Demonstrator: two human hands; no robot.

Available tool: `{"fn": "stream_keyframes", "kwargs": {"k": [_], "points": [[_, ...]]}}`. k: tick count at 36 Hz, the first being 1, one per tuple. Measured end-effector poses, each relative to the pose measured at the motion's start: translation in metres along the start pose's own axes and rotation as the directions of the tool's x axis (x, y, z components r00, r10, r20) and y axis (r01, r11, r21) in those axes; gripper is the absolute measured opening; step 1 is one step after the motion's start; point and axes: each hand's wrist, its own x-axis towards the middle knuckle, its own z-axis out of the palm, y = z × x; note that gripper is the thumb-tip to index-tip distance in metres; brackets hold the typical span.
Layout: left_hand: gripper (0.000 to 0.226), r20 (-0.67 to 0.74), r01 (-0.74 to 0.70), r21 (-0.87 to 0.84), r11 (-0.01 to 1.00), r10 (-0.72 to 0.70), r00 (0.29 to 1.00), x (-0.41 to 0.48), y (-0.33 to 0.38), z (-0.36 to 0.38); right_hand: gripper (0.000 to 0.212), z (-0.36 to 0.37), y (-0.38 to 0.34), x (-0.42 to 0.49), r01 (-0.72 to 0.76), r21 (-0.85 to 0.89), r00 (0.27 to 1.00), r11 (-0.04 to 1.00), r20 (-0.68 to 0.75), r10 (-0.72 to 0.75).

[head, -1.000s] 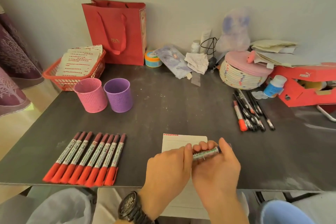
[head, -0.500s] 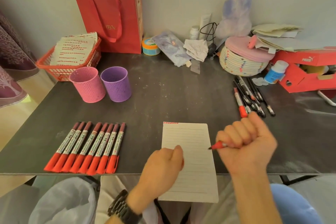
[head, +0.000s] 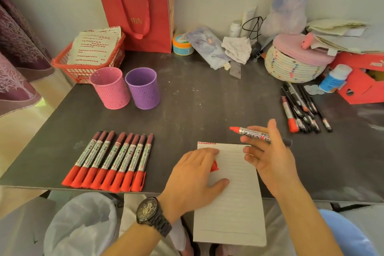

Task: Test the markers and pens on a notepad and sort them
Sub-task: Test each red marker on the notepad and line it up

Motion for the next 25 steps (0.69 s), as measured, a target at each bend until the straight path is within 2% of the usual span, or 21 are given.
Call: {"fn": "stream_keyframes", "kwargs": {"k": [2, 4, 9, 14, 20, 25], "points": [[0.049, -0.059, -0.040, 0.011, 0.999, 0.041, 0.997, -0.009, 0.002, 0.004, 0.028, 0.005, 0.004, 0.004, 0.082, -0.106, 0.997, 0.991, 0.005, -0.082], [0.045, -0.074, -0.052, 0.027, 0.998, 0.054, 0.996, -0.013, 0.002, 0.006, 0.020, 0.009, 0.009, 0.009, 0.140, -0.223, 0.990, 0.965, -0.003, -0.144], [0.039, -0.091, -0.070, 0.001, 0.998, 0.070, 0.993, -0.010, 0.003, 0.004, 0.018, 0.018, 0.017, 0.025, 0.190, -0.428, 0.979, 0.883, 0.017, -0.202], [0.038, -0.071, -0.053, -0.001, 0.999, 0.052, 0.996, -0.010, 0.004, 0.006, 0.032, 0.018, 0.033, 0.035, 0.229, -0.600, 0.950, 0.767, -0.034, -0.310], [0.037, -0.077, -0.053, 0.007, 0.999, 0.053, 0.996, -0.011, 0.006, 0.006, 0.023, 0.015, 0.046, 0.038, 0.229, -0.665, 0.933, 0.711, -0.057, -0.354], [0.033, -0.082, -0.049, 0.020, 0.999, 0.051, 0.995, -0.010, 0.007, 0.006, 0.030, 0.012, 0.048, 0.041, 0.245, -0.662, 0.929, 0.709, -0.049, -0.367]]}}
